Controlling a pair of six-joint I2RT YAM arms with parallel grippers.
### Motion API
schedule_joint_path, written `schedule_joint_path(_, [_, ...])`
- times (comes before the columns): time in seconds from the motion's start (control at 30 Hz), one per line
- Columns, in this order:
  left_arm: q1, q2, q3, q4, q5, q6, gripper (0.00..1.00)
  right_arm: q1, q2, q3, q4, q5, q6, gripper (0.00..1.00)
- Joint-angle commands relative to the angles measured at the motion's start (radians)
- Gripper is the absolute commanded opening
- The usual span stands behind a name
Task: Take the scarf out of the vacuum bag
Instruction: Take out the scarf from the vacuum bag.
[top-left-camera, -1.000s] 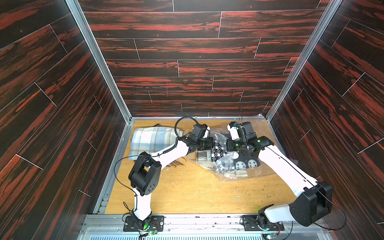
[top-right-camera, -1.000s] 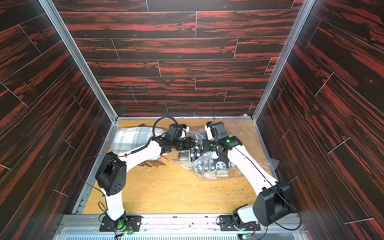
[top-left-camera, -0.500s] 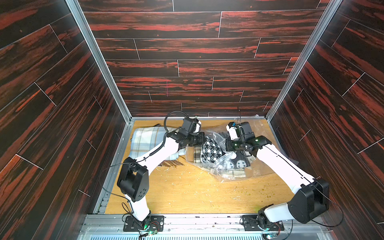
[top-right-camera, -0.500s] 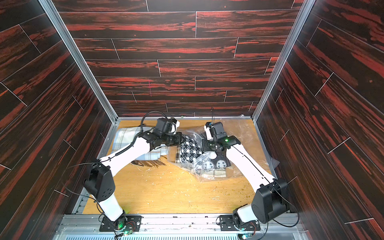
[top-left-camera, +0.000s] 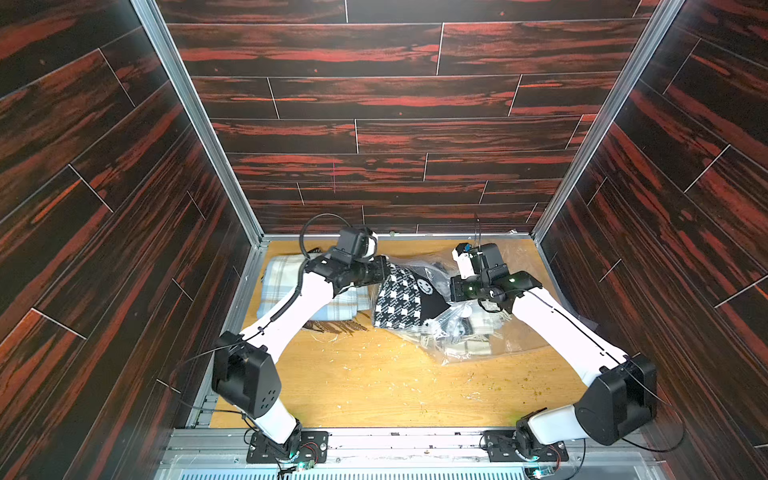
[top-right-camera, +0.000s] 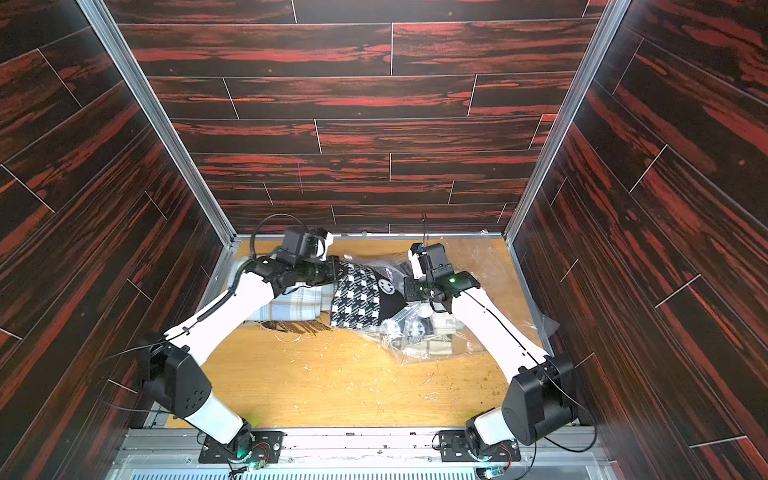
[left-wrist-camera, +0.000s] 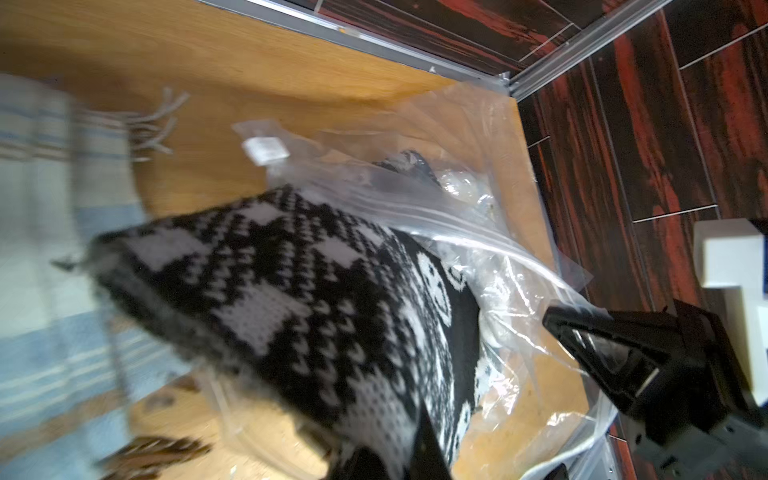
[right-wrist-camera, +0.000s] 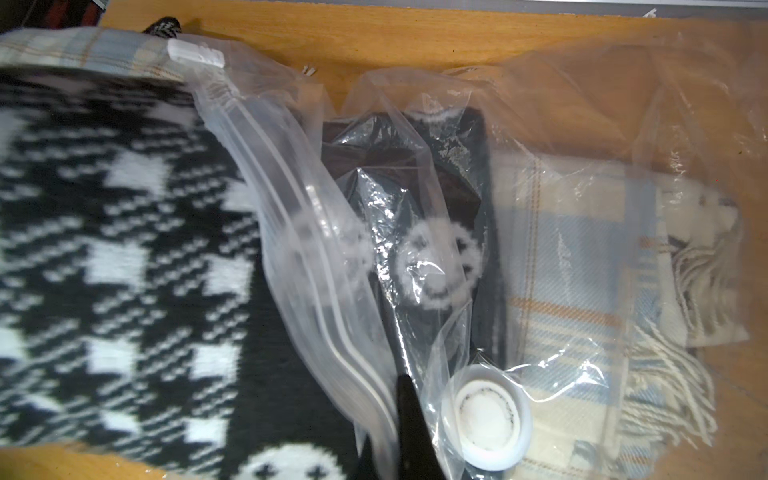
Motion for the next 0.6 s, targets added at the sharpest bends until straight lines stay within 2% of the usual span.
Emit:
schedule_joint_path(0.0, [0.054,-0.055,0.04,-0.099,-0.023,0.054,0.0,-0.004,0.013,0.016,0.005,0.028,-0.003,0.0])
schedule_joint_path(0.23, [0.125,-0.061,0.071,-0.215,-0.121,0.137,0.0,-0.006,0.023,-0.006,0.028,0.087,0.004,0.0])
schedule_joint_path(0.57, [0.196,0.002,0.245,-0.412,-0.297,0.274,0.0,-0.007,0.033,-0.011,0.046,0.155,0.014,0.0])
